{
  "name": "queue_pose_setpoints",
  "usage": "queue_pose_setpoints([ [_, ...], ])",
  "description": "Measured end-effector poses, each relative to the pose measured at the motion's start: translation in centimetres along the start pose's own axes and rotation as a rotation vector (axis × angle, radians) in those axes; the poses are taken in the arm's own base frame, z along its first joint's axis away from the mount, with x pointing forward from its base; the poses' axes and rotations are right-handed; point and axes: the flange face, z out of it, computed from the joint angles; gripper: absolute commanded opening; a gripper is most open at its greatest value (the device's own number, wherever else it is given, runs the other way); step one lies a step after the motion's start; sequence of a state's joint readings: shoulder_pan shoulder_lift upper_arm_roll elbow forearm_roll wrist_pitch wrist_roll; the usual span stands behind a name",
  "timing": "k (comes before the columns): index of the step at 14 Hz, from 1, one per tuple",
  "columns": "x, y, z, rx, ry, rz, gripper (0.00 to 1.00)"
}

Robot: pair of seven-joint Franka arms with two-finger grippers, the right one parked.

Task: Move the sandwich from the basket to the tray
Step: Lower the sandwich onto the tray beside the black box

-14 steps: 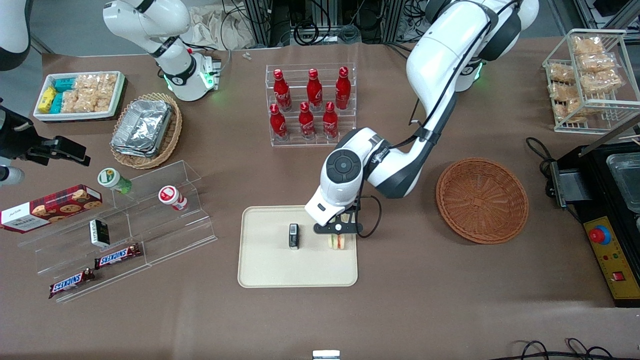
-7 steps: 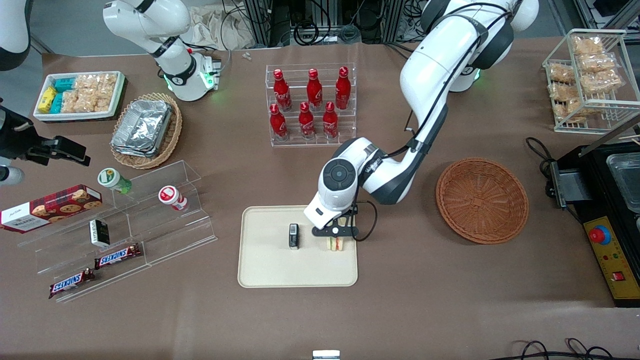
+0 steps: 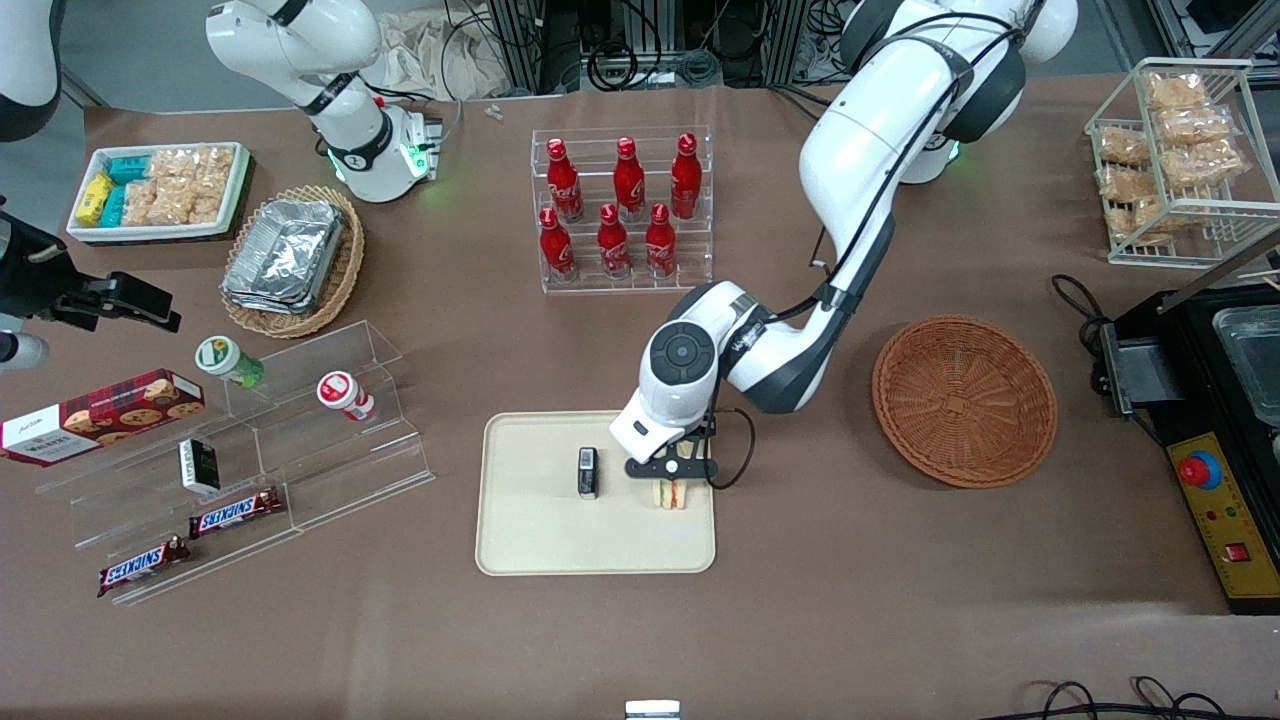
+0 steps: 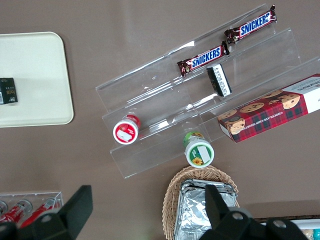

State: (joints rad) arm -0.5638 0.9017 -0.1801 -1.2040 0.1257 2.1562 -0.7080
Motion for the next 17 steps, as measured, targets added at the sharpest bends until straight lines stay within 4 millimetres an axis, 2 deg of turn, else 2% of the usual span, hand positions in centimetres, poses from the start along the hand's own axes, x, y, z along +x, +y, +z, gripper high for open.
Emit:
queue_pose_setpoints([
  [4, 0.6, -0.4, -0.3, 0.005, 0.021, 0.016, 0.15],
  [6, 1.0, -0.6, -0.5, -0.005, 0.037, 0.013, 0.22],
  [7, 1.2, -0.8, -0.5, -0.009, 0.042, 0.009, 0.4],
  [9, 1.7, -1.4, 0.0, -0.016, 0.051, 0.0, 0.55],
  [11, 2.0, -1.7, 0.5, -0.018, 0.052, -0.005, 0.88],
  [12, 2.0, -1.8, 0.7, -0.02, 0.053, -0.006, 0.96],
  [17, 2.1, -1.7, 0.8, -0.031, 0.065, -0.007, 0.99],
])
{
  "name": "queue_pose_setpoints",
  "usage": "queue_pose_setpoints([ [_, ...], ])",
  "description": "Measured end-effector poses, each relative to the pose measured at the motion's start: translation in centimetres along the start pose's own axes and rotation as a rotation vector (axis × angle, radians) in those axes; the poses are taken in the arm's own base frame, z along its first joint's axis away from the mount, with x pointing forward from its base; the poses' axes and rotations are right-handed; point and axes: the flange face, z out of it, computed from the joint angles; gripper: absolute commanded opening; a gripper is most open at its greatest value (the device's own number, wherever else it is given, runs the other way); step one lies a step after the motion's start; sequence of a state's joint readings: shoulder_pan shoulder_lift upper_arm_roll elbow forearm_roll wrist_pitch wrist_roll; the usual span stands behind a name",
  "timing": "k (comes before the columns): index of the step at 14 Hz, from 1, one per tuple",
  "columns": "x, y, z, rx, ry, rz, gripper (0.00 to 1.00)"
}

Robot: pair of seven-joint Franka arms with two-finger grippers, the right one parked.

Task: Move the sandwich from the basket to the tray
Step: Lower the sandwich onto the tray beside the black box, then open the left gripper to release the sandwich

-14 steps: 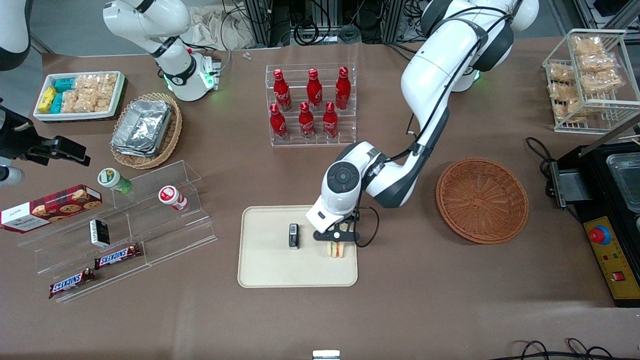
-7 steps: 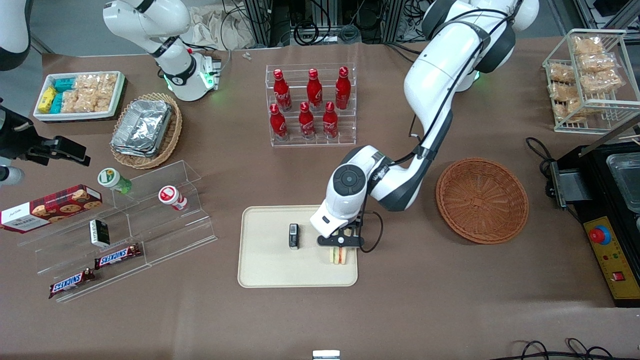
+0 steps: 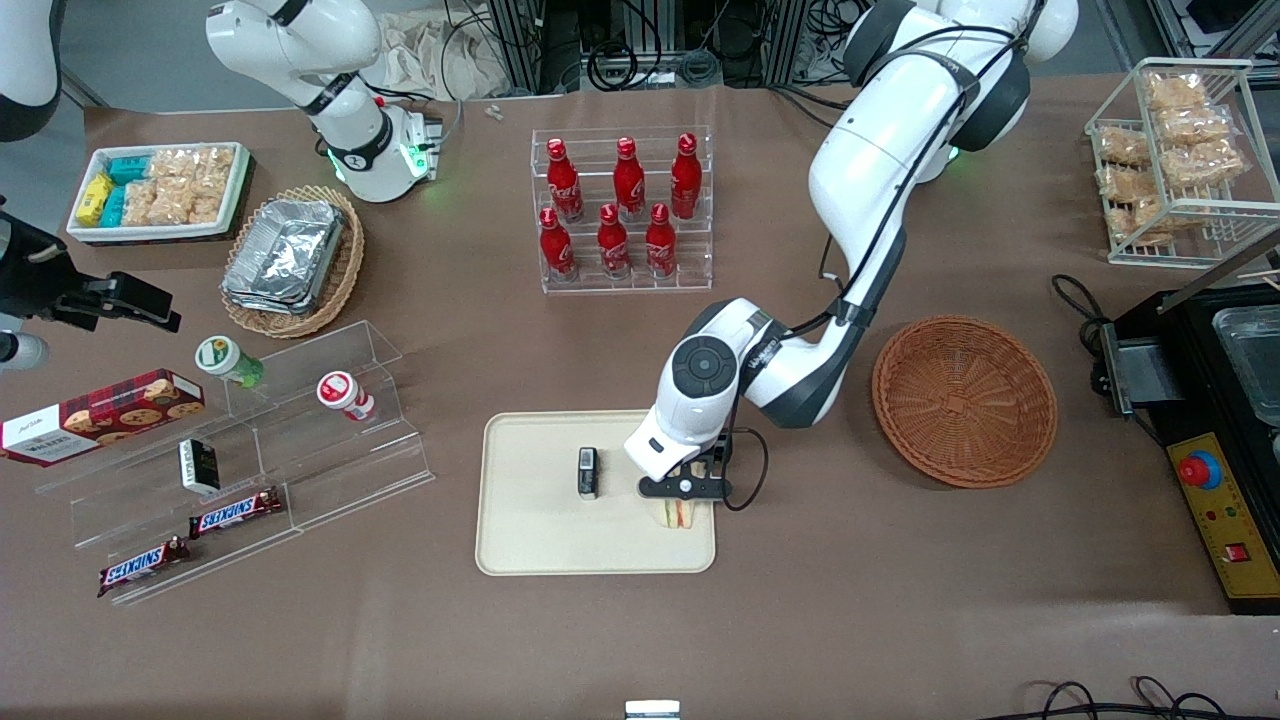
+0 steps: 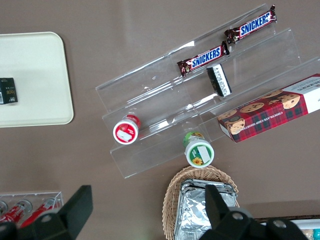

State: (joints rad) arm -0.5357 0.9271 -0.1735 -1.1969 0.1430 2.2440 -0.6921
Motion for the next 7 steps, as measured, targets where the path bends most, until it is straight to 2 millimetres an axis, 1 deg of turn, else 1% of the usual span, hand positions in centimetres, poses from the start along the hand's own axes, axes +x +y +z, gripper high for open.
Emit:
queue_pose_setpoints([
  [4, 0.8, -0.2, -1.3, -0.01, 0.018, -0.009, 0.99],
  [6, 1.2, -0.2, -2.7, -0.008, 0.021, -0.014, 0.99],
  [7, 1.6, -0.5, -4.0, -0.006, 0.025, -0.023, 0.99],
])
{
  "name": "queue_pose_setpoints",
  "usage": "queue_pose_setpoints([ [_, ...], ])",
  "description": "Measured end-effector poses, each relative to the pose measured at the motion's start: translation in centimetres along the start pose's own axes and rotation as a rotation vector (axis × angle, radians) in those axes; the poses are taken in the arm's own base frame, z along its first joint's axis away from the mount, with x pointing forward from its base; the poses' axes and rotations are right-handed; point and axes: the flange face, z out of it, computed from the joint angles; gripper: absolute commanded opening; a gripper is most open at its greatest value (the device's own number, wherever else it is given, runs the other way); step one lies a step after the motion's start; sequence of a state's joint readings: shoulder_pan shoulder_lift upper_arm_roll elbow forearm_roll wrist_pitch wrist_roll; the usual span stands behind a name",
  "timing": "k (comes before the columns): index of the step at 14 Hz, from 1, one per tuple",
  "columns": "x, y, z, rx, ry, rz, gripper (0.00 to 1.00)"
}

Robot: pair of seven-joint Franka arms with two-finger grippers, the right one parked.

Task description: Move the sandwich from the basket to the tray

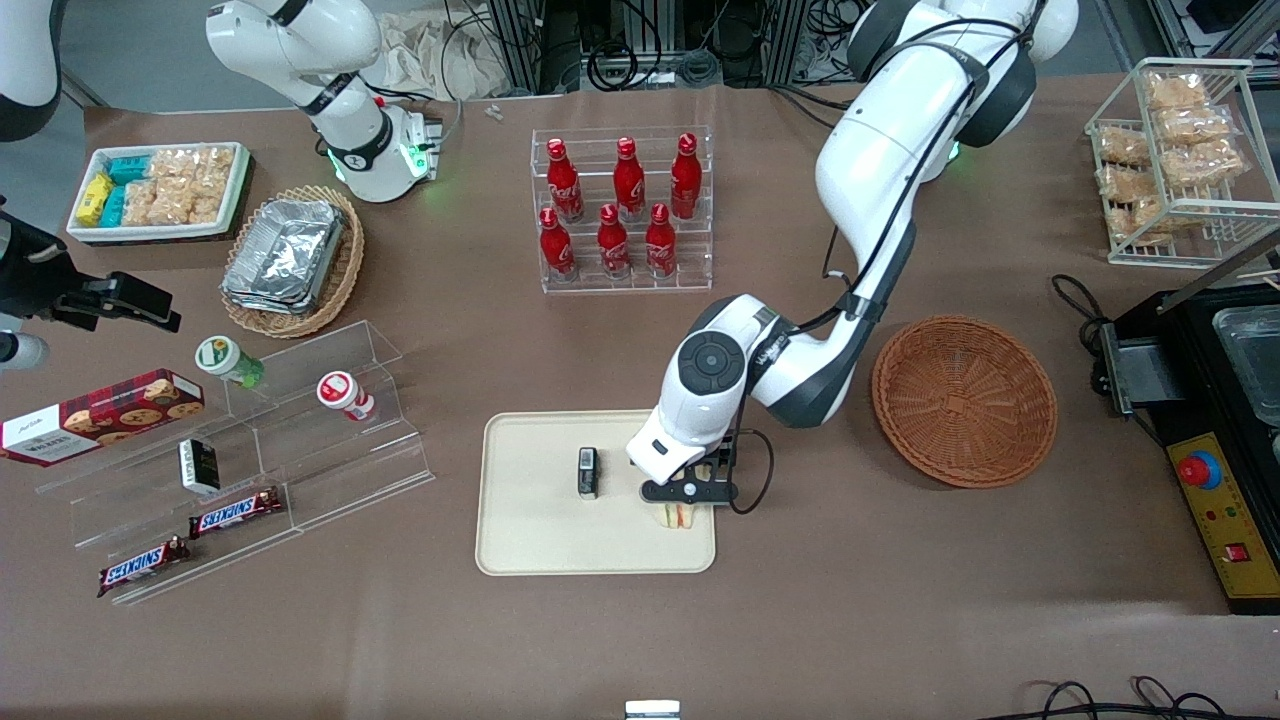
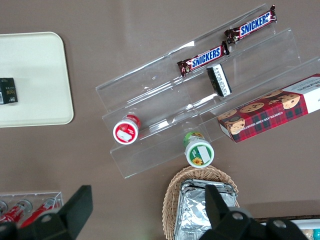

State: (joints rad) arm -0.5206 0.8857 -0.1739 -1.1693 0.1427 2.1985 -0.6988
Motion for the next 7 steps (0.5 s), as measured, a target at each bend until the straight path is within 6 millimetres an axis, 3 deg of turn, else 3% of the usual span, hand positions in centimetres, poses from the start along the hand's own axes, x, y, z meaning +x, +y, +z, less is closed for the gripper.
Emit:
queue_pose_setpoints([
  [3, 2.2, -2.1, -5.2, 0.003, 0.027, -0.041, 0.99],
  [7, 4.0, -8.5, -11.9, 0.05, 0.025, -0.113, 0.99],
])
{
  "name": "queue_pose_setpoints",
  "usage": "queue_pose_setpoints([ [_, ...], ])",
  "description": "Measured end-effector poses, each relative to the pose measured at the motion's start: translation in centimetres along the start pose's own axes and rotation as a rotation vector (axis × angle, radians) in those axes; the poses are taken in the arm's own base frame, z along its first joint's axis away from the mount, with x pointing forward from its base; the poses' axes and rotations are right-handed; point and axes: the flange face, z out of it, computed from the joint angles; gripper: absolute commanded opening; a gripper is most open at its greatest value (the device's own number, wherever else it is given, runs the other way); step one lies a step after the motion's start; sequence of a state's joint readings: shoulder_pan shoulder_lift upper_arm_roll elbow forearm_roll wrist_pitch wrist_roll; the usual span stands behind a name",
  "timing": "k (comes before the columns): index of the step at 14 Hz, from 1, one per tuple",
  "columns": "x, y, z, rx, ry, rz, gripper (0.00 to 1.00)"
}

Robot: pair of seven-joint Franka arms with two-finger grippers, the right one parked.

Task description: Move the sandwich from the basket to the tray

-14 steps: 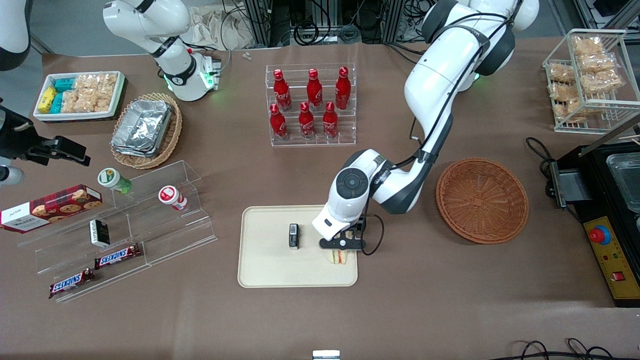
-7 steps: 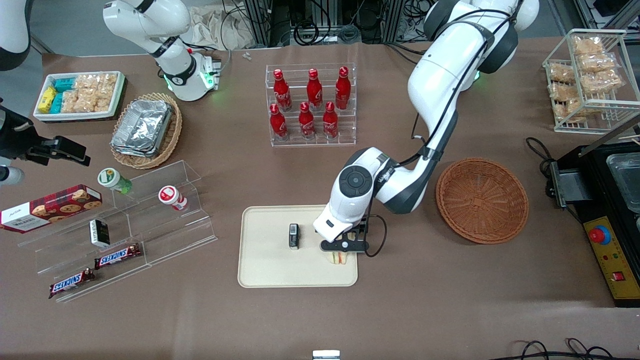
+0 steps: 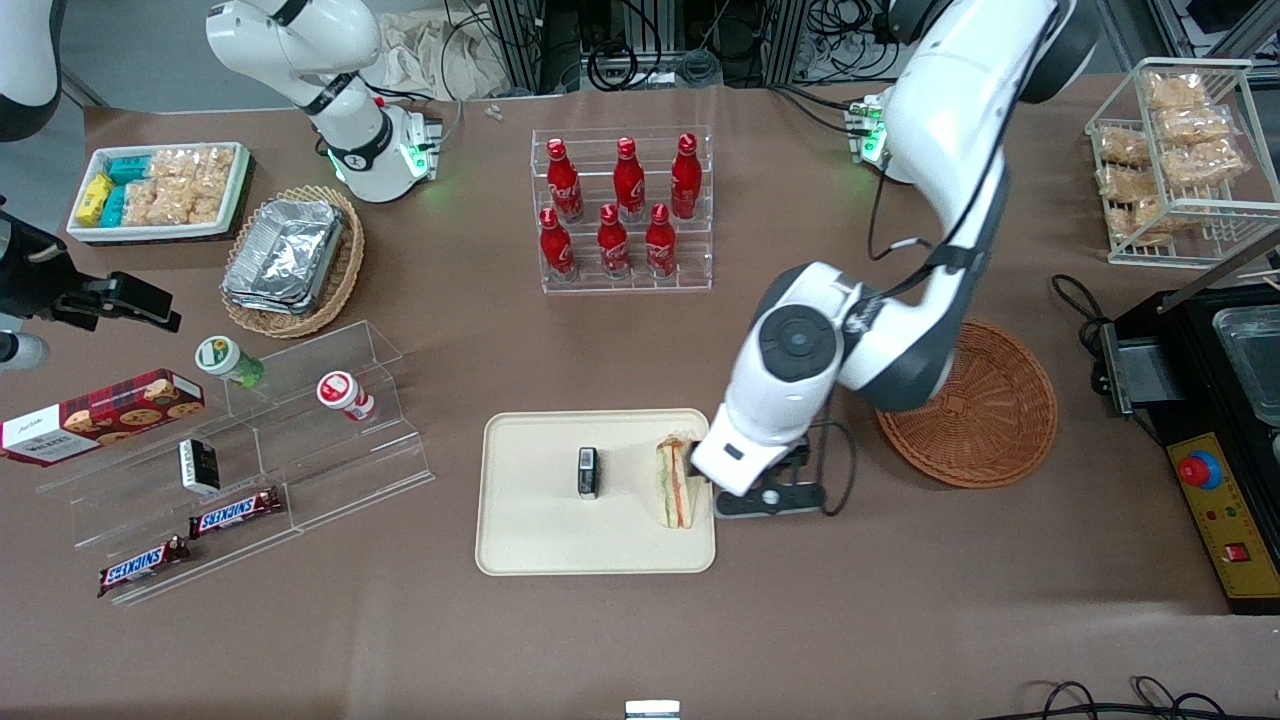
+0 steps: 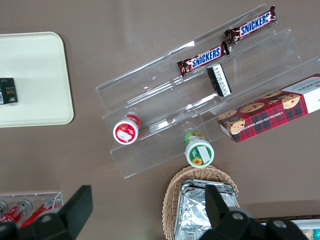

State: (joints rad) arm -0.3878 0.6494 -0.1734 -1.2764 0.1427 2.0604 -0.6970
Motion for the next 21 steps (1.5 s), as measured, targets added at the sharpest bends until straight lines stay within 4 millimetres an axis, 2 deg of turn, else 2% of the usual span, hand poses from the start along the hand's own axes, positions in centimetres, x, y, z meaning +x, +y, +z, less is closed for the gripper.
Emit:
queue_pose_setpoints([
  [2, -0.5, -3.7, -2.2, 0.025, 0.002, -0.028, 0.99],
  [4, -1.9, -6.9, -4.6, 0.042, 0.015, -0.049, 0.99],
  [6, -3.5, -9.0, -8.1, 0.058, 0.031, -0.048, 0.99],
  [8, -4.1, -12.0, -12.3, 0.077, 0.038, -0.036, 0.99],
  [10, -3.7, -16.5, -16.4, 0.056, 0.016, -0.037, 0.99],
  [12, -2.8, -21.9, -19.2, 0.048, -0.007, -0.013, 0.99],
  [14, -1.9, -26.2, -20.8, 0.058, -0.033, -0.003, 1.0],
  [16, -1.0, -28.7, -21.8, 0.062, -0.032, -0.024, 1.0],
  [18, -0.4, -29.9, -22.3, 0.061, -0.023, -0.043, 1.0],
  [21, -0.2, -30.4, -23.1, 0.061, -0.02, -0.051, 1.0],
])
